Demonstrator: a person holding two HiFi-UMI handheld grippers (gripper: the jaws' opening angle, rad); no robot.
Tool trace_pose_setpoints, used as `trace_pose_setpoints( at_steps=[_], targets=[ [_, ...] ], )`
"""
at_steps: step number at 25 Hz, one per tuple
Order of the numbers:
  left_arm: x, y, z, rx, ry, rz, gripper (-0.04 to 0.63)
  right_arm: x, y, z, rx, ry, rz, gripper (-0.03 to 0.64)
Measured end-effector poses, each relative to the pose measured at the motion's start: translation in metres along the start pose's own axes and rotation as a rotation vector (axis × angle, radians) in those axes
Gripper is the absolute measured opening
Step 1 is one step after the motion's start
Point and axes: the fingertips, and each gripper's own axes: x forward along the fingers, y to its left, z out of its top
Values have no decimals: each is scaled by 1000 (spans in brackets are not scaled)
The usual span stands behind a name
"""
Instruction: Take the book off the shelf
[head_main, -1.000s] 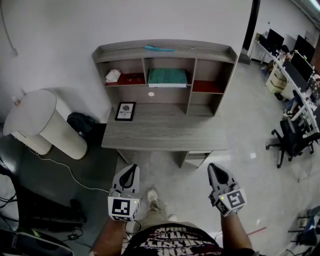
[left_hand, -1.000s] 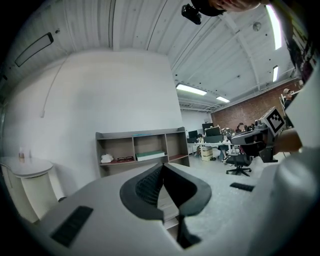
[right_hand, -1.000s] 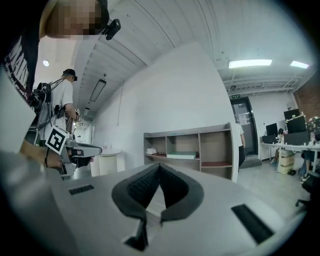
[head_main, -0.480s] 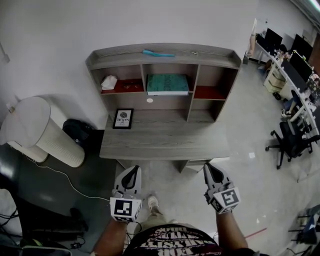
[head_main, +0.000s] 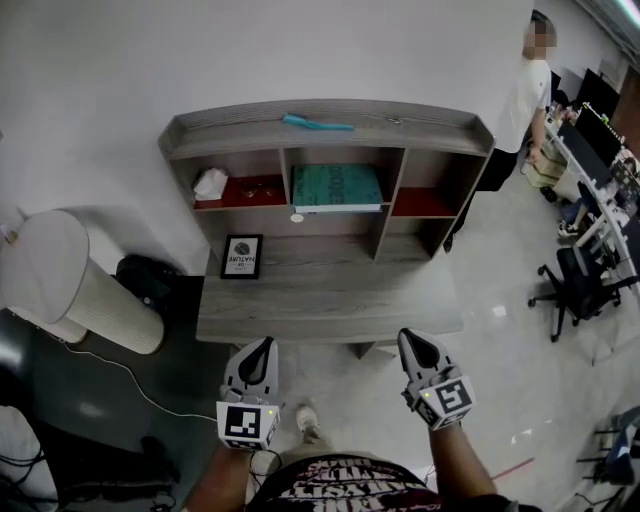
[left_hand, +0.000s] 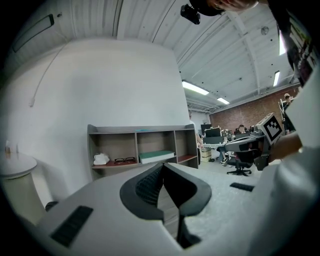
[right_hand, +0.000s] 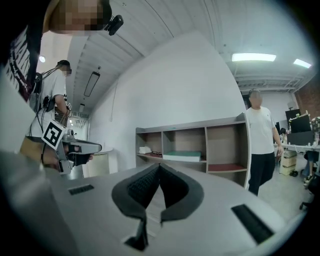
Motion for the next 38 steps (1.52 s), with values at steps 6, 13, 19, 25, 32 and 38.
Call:
trace_pose_setpoints(
  at_steps=[6,13,19,25,32,38],
  targets=[
    [24,20,9,-21,-4,-26,6,26,-2,12,30,-7,-17,3],
    [53,61,15,-12,-32,-38,6,63,-6,22,45,-6,-50,3],
    [74,84,7,-9,-37,-75,6,86,-1,24,43,-4,-66,3],
    [93,97,5,-21,-29,-88,6,106,-5,18,77,24,-62,3],
    [119,108,3,-12,-15,-68,6,138,-20,15,123,19,-38,3],
    [149,131,4,-10,6,-13,6,190,-41,8,176,40,27,4]
  ],
)
